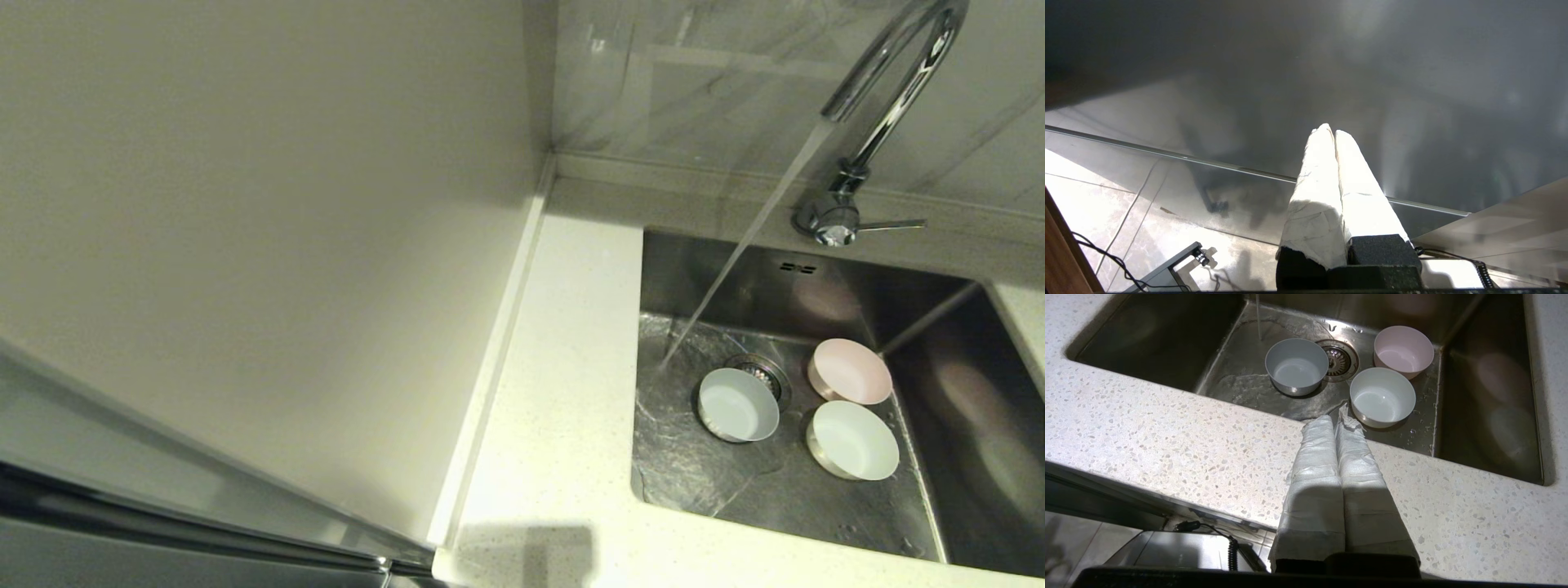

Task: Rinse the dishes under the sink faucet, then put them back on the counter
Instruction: Wait for the water to rinse the bowl

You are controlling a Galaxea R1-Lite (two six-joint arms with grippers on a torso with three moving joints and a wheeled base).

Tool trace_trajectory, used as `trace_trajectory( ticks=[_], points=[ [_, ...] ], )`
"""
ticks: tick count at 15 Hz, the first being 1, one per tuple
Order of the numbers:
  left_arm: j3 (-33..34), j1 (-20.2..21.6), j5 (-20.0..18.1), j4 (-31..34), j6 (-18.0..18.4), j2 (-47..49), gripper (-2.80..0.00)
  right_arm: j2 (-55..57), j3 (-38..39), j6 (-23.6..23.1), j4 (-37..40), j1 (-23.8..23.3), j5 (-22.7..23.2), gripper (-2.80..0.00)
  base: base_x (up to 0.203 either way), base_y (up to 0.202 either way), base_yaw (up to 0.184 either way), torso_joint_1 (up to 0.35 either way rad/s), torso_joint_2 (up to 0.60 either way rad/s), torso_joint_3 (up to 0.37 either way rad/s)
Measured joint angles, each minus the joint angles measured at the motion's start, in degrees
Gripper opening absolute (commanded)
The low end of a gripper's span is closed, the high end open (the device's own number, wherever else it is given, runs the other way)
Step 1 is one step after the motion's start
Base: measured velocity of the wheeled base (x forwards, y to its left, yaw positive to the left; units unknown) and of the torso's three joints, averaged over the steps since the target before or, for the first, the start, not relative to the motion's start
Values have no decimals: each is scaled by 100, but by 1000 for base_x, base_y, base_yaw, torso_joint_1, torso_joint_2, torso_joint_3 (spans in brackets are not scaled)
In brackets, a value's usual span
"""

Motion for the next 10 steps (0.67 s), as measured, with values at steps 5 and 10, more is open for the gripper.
trace_trajectory(
  ticks=[5, 10],
  points=[
    [0, -2, 1, 1, 2, 0, -280, -1, 31, 61, -82, 5, -16, -280, 0, 0, 0, 0, 0, 0],
    [0, 0, 2, 1, 0, 0, -280, 0, 39, 58, -83, 2, -20, -280, 0, 0, 0, 0, 0, 0]
  ],
)
